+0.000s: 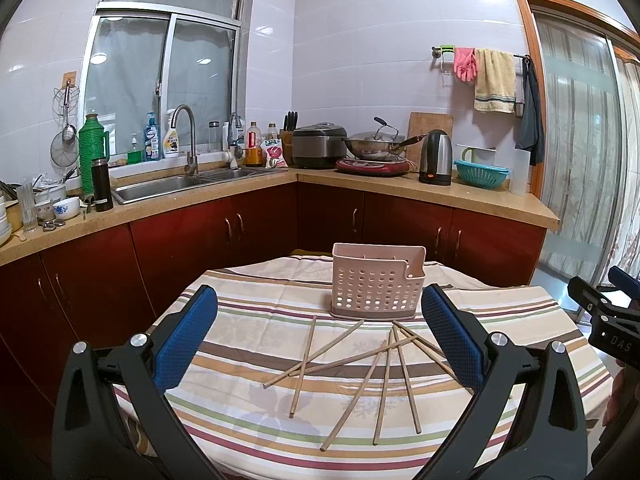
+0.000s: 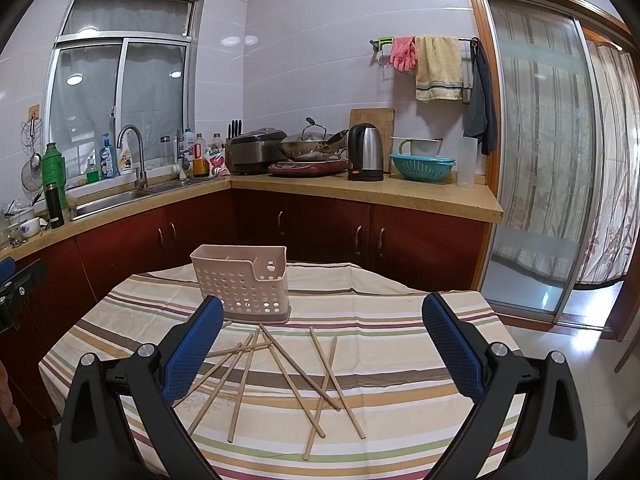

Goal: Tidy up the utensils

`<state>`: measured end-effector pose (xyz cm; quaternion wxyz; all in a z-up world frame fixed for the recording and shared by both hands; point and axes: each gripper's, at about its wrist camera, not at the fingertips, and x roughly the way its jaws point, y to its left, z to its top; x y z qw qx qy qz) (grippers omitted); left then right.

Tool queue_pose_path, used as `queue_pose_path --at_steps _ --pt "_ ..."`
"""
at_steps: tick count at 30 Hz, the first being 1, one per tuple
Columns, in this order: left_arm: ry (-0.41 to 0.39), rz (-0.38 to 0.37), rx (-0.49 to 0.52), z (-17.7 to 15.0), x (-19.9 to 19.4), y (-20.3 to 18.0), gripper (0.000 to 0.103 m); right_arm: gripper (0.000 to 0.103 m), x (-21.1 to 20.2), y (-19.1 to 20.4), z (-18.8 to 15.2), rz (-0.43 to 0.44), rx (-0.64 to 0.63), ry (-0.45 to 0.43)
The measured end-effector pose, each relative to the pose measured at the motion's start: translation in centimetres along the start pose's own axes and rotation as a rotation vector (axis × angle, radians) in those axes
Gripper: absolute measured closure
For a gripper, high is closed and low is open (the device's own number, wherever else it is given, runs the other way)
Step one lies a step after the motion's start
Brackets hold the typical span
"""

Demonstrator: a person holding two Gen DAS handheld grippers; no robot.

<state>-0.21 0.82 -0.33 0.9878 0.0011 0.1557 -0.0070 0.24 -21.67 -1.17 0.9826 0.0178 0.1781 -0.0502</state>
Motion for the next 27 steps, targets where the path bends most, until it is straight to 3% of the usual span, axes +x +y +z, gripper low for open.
queue_pose_path --at_steps 16,20,27 --pt "-0.012 0.0 0.003 0.1 0.0 -0.2 0.004 0.006 0.1 0.2 0.0 0.0 0.002 -0.009" --pt "-0.026 0.032 0.029 -0.3 0.6 -0.3 0.004 0.006 0.5 -0.1 -0.3 0.003 -0.001 -0.013" --pt "0.05 0.052 0.045 -3.1 4.4 0.9 0.004 0.006 3.5 -1.8 -3.0 0.006 0.009 0.053"
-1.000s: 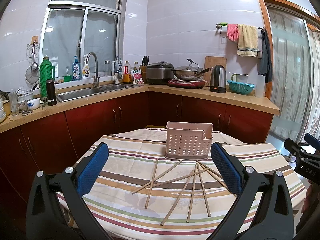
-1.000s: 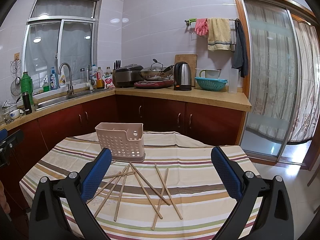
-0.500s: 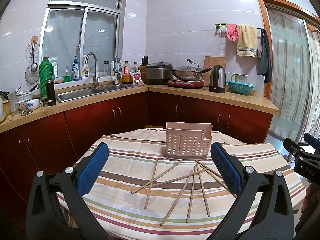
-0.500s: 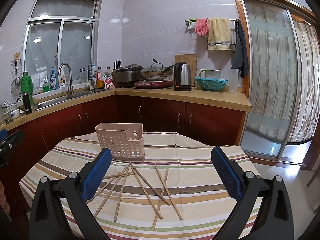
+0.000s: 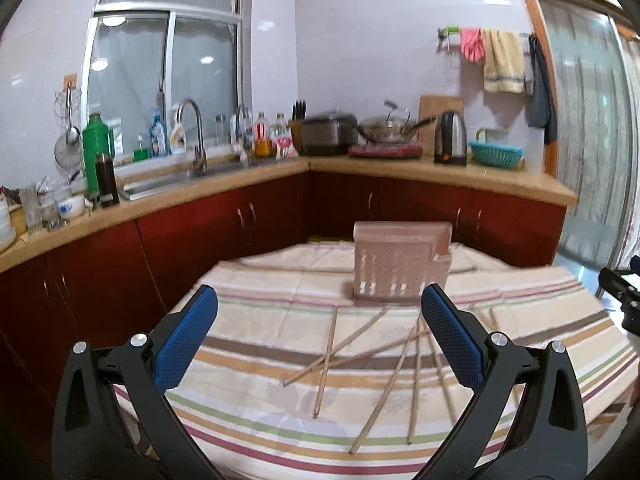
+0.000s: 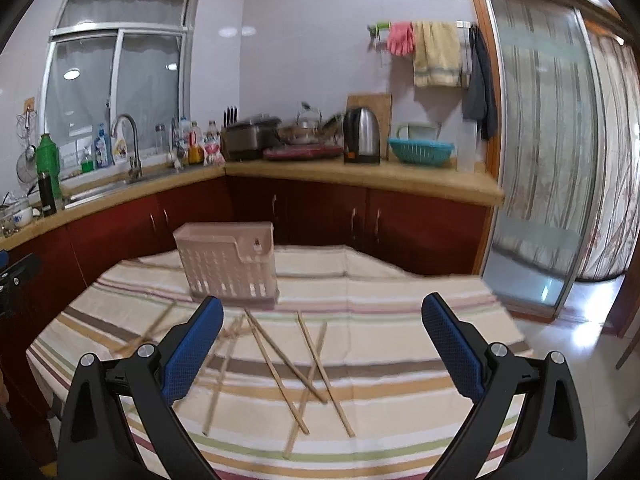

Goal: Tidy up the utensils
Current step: 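Lower the left tool onto a single chopstick and close its fingers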

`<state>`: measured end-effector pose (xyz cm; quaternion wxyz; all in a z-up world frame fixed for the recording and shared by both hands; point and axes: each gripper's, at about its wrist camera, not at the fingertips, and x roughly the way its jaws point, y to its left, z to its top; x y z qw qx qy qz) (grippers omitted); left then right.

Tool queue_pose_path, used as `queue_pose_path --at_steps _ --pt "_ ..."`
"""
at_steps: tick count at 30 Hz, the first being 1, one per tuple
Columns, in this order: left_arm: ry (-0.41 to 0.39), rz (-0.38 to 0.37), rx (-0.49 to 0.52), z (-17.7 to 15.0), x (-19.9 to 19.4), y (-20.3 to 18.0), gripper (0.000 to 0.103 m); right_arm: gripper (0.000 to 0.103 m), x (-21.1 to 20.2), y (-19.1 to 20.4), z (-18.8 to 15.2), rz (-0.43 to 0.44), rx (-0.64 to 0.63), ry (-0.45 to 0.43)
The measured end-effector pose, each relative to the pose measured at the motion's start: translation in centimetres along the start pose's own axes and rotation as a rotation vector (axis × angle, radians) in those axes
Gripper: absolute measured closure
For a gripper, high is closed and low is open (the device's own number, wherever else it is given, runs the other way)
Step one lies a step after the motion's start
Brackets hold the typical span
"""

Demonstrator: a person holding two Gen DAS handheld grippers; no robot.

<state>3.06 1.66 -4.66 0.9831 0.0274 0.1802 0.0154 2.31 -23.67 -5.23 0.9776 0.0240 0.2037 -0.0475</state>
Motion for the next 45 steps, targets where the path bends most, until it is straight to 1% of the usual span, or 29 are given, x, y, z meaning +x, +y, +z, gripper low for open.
queue_pose_path --at_steps 2,6,10,13,15,16,18,19,22,27,28,30,32,34,36,37,39,40,43,44,45 --pt "0.041 0.003 -0.002 -1.4 1.6 0.4 0.004 0.006 1.5 -0.8 -1.4 0.005 0.021 0.038" --pt "0.134 0.031 -0.01 -5.0 5.2 1.3 0.004 0.006 3.6 -1.9 -4.0 -0.004 0.027 0.072" --pt "0.201 0.04 -0.012 -7.8 7.6 1.9 0.006 0.006 5.8 -2.8 -6.9 -0.02 0.023 0.112" --pt "0.239 0.041 -0.012 -9.2 9.1 2.2 0.011 0.006 6.9 -3.3 -8.7 -0.019 0.031 0.132" --pt "0.265 0.036 -0.022 -10.2 10.1 2.4 0.02 0.006 7.4 -3.5 -9.6 -0.021 0.03 0.144" --pt "0.277 0.037 -0.023 -10.5 10.6 2.5 0.022 0.006 7.5 -3.6 -9.9 -0.019 0.03 0.148" --pt "0.3 0.035 -0.021 -11.4 11.5 2.5 0.028 0.006 8.0 -3.8 -10.5 -0.016 0.031 0.165" --pt "0.311 0.032 -0.02 -11.7 11.9 2.5 0.03 0.006 8.1 -3.9 -10.7 -0.014 0.033 0.169" --pt "0.327 0.023 -0.023 -12.3 12.5 2.3 0.033 0.007 8.6 -4.1 -11.2 -0.013 0.038 0.181" --pt "0.341 -0.009 -0.029 -13.0 13.3 2.1 0.048 0.007 9.3 -4.1 -11.7 -0.008 0.047 0.2" --pt "0.342 -0.013 -0.03 -13.2 13.5 2.1 0.049 0.007 9.3 -4.2 -11.8 -0.007 0.048 0.202" --pt "0.341 -0.016 -0.03 -13.4 13.6 2.1 0.056 0.007 9.6 -4.2 -11.9 -0.004 0.051 0.206" --pt "0.336 -0.017 -0.031 -13.5 13.6 2.1 0.06 0.007 9.6 -4.2 -12.0 -0.002 0.053 0.209" --pt "0.329 -0.014 -0.019 -13.5 13.6 1.9 0.063 0.007 9.7 -4.2 -12.2 -0.001 0.055 0.215" --pt "0.323 -0.012 0.0 -13.6 13.6 1.7 0.07 0.007 9.8 -4.3 -12.2 0.0 0.057 0.216" --pt "0.322 -0.016 0.006 -13.6 13.6 1.6 0.071 0.007 9.8 -4.2 -12.1 0.0 0.058 0.216" --pt "0.328 -0.027 0.014 -13.7 13.7 1.5 0.079 0.007 9.8 -4.3 -12.1 0.0 0.059 0.214" --pt "0.331 -0.041 0.011 -13.7 13.8 1.5 0.08 0.007 9.8 -4.3 -12.1 0.0 0.059 0.214" --pt "0.334 -0.042 0.017 -13.6 13.9 1.3 0.083 0.007 9.8 -4.3 -12.1 -0.001 0.059 0.214" --pt "0.332 -0.045 0.02 -13.6 13.8 1.3 0.088 0.007 9.8 -4.3 -12.0 -0.001 0.059 0.214" --pt "0.33 -0.067 0.014 -13.6 13.8 1.3 0.092 0.007 9.8 -4.3 -12.0 -0.001 0.06 0.214"
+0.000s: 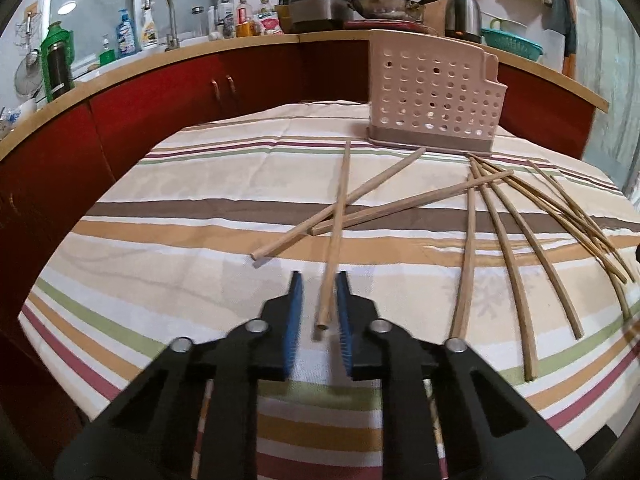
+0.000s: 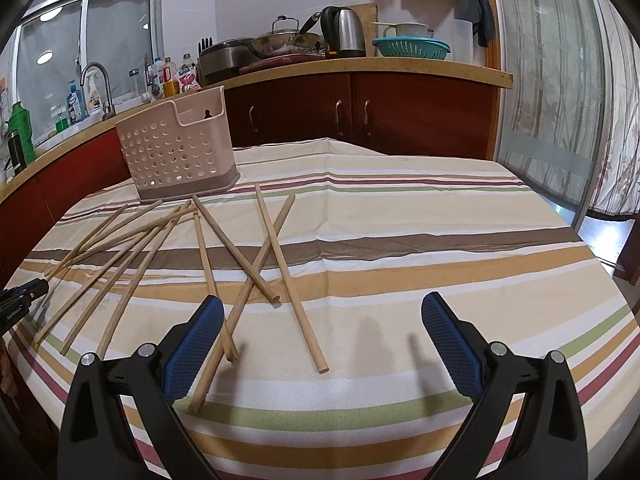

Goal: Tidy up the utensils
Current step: 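Lower the left tool onto a single chopstick and close its fingers, then lift the chopstick upright in the left tool while the right tool closes on another chopstick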

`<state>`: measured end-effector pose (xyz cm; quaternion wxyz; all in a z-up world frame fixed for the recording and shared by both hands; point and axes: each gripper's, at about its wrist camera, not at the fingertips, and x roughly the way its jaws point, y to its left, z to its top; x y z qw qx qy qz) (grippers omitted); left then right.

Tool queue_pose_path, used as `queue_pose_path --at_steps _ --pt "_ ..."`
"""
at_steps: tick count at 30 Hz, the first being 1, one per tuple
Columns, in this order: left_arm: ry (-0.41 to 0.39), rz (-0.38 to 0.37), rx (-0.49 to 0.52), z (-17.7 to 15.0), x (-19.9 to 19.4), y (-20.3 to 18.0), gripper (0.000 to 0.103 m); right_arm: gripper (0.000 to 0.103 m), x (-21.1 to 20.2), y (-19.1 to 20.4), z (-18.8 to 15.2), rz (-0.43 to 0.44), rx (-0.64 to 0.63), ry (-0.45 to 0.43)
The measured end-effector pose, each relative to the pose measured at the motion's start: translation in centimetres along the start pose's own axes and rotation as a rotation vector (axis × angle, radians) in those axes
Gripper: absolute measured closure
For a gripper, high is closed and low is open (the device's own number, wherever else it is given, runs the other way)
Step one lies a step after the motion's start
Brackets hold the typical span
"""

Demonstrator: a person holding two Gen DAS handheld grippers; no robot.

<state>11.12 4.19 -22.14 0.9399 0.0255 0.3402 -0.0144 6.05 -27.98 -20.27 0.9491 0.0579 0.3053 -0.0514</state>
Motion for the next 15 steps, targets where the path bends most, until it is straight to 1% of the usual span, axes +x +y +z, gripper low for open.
queue_pose_path --at_steps 4,8,13,15 --pt "-0.016 -0.004 -0.007 0.09 -0.29 0.13 0.094 0.007 0.01 -0.01 -0.01 0.001 0.0 0.0" --pt "-0.029 -0.024 -0.019 0.15 -0.54 0.44 0.095 0.007 0.02 0.0 -0.02 0.001 0.0 0.0" --pt "-0.034 -0.02 -0.027 0.2 -0.63 0.53 0.095 0.007 0.03 -0.03 -0.06 0.002 -0.005 0.003" --pt "-0.038 -0.022 -0.031 0.21 -0.73 0.55 0.095 0.008 0.0 -0.04 -0.17 0.004 -0.004 0.007"
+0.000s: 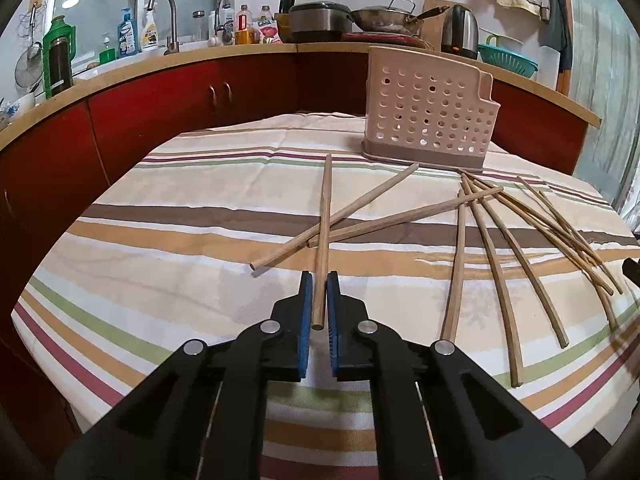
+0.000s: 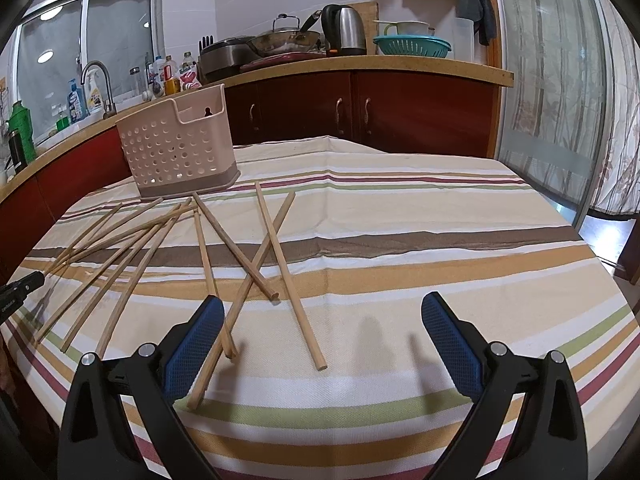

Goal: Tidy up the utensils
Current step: 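Lift the chopstick upright in the left tool while the right tool closes on another chopstick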

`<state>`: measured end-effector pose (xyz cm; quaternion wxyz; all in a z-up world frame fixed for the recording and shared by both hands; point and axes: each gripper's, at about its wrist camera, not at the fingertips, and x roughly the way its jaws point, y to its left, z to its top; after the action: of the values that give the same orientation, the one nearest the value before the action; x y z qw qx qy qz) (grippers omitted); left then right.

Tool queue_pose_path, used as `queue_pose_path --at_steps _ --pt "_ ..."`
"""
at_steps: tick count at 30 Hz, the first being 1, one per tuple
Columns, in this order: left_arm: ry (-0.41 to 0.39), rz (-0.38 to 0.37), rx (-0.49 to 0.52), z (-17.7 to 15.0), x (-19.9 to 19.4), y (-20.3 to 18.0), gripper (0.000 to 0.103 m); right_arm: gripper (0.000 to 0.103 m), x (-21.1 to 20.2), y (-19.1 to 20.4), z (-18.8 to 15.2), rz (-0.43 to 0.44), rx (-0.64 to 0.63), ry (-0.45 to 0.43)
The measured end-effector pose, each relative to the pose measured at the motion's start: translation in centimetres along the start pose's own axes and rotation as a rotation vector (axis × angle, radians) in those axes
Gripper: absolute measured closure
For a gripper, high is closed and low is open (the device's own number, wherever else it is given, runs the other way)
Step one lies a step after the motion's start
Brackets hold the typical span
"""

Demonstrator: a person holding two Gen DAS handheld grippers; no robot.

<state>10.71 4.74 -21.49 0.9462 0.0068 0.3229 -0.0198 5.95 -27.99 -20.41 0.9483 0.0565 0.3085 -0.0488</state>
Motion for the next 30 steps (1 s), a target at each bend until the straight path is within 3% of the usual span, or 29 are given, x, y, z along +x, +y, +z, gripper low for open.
queue_pose_path --at_steps 2,5,6,18,24,25,27,30 --pt "-0.003 0.003 0.002 0.0 -0.1 0.0 0.095 0.015 0.0 0.0 -0.2 0.007 -0.001 0.005" --pt "-0.005 0.01 0.012 0.1 -0.1 -0.2 0.095 0.044 0.3 -0.1 -0.4 0.024 -0.002 0.033" --pt "-0.005 0.011 0.013 0.0 -0.1 -0.2 0.095 0.047 0.4 -0.2 -0.4 0.027 0.001 0.041" --pt "-0.015 0.014 0.01 0.2 -0.4 0.0 0.096 0.05 0.6 2.4 -1.0 0.138 -0.067 0.066" --pt "-0.02 0.015 0.007 0.2 -0.7 0.1 0.096 0.051 1.4 3.4 -1.1 0.123 -0.104 0.094" --pt "-0.021 0.015 0.008 0.2 -0.7 0.1 0.096 0.052 1.5 3.5 -1.1 0.125 -0.108 0.101" --pt "-0.02 0.015 0.007 0.2 -0.7 0.1 0.096 0.066 1.9 3.6 -1.3 0.151 -0.106 0.118" --pt "-0.017 0.018 0.005 0.2 -0.6 0.2 0.096 0.07 1.9 3.4 -1.4 0.177 -0.092 0.12"
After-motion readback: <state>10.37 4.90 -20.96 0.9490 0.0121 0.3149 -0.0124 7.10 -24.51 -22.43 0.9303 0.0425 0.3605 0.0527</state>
